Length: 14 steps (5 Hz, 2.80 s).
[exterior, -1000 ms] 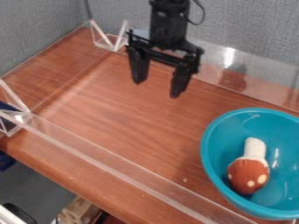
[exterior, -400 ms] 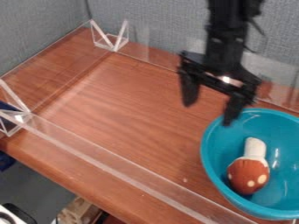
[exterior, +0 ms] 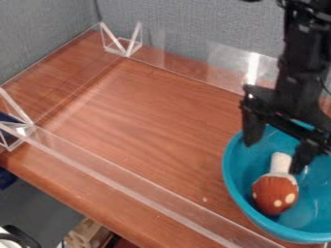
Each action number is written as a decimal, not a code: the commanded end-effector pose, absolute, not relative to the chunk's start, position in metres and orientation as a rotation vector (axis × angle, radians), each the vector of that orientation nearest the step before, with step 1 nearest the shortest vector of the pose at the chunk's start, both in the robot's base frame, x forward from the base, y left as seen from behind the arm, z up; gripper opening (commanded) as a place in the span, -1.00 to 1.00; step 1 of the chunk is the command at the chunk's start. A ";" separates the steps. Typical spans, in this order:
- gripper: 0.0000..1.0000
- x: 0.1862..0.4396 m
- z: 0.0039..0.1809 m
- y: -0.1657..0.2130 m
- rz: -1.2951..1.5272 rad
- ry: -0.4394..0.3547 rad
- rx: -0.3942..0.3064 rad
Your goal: Remove the mushroom from inside the blue bowl and put it on the table
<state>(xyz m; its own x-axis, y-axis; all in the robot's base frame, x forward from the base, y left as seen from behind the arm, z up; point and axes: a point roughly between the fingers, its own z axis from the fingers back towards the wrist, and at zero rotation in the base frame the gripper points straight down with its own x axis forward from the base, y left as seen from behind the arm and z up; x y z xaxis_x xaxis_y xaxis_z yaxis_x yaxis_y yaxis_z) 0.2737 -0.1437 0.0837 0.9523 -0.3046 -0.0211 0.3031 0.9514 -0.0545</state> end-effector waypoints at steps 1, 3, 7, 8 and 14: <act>1.00 0.270 0.092 -0.152 -0.324 -0.024 -0.067; 1.00 0.264 0.102 -0.151 -0.304 -0.075 -0.078; 1.00 0.254 0.108 -0.152 -0.269 -0.141 -0.105; 1.00 0.253 0.109 -0.151 -0.258 -0.155 -0.113; 1.00 0.247 0.100 -0.154 -0.219 -0.220 -0.144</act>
<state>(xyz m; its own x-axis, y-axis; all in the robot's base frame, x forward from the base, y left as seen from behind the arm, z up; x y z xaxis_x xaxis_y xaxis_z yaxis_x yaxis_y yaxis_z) 0.2466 -0.1486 0.0917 0.9619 -0.1863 0.2003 0.2108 0.9715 -0.1085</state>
